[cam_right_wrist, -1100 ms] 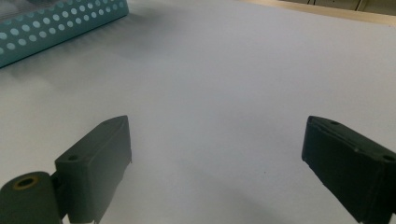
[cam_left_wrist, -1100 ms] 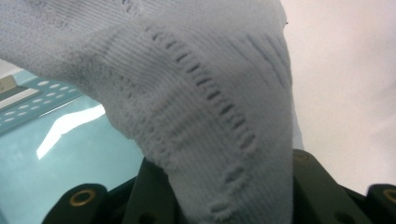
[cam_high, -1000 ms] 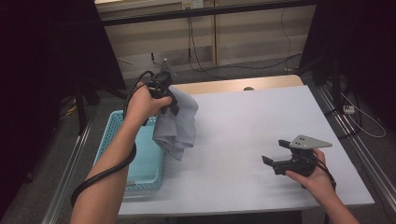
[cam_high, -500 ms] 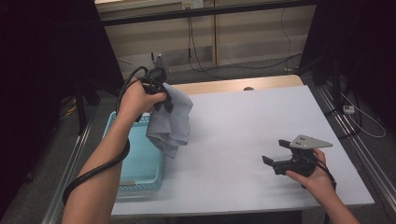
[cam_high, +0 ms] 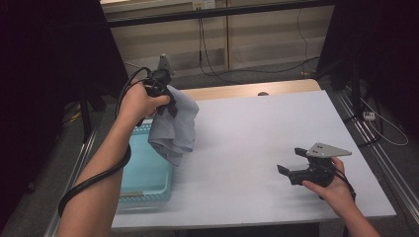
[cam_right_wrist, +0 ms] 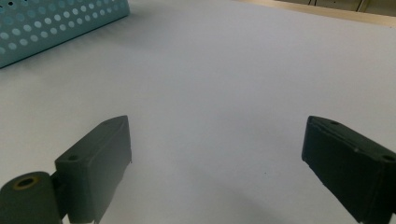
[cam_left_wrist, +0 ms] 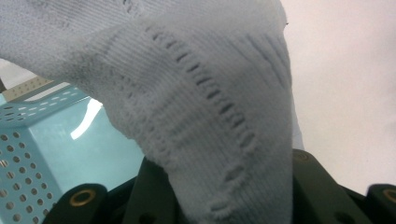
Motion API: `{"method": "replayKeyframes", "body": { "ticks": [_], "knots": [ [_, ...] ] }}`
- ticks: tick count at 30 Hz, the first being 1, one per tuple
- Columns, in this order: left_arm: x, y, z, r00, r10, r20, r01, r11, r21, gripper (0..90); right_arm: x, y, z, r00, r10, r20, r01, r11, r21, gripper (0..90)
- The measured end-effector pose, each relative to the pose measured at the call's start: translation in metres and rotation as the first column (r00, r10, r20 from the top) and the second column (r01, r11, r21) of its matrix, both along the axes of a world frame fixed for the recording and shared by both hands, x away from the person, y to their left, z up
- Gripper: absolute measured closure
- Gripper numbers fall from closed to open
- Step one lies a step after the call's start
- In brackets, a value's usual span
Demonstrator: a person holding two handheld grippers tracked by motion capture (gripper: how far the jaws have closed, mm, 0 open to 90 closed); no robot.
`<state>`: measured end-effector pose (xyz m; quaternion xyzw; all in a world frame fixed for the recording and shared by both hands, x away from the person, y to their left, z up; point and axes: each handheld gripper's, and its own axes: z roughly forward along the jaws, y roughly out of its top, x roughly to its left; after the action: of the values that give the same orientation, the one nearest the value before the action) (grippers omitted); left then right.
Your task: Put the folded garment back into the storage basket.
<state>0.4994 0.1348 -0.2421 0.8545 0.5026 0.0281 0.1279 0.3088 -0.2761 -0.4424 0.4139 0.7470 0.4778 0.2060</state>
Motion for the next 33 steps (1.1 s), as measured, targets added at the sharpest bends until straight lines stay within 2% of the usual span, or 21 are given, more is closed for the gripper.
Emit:
{"method": "replayKeyframes", "body": {
  "ticks": [14, 20, 33],
  "knots": [
    [0.001, 0.013, 0.012, 0.9998, 0.01, 0.017, -0.011, 0.9996, 0.027, 69.3, 0.0, 0.0, 0.0, 1.0, 0.001, -0.003, -0.001, 1.0, -0.002, 8.3],
    [0.004, 0.021, 0.009, 0.9996, 0.023, 0.016, -0.024, 0.9996, 0.016, 69.3, 0.0, 0.0, 0.0, 1.0, 0.002, -0.003, -0.002, 1.0, 0.0, 8.3],
    [0.007, 0.035, 0.009, 0.9989, 0.043, 0.019, -0.043, 0.9988, 0.021, 69.3, 0.0, 0.001, 0.0, 1.0, 0.003, -0.004, -0.003, 1.0, 0.0, 8.3]
  ]
}}
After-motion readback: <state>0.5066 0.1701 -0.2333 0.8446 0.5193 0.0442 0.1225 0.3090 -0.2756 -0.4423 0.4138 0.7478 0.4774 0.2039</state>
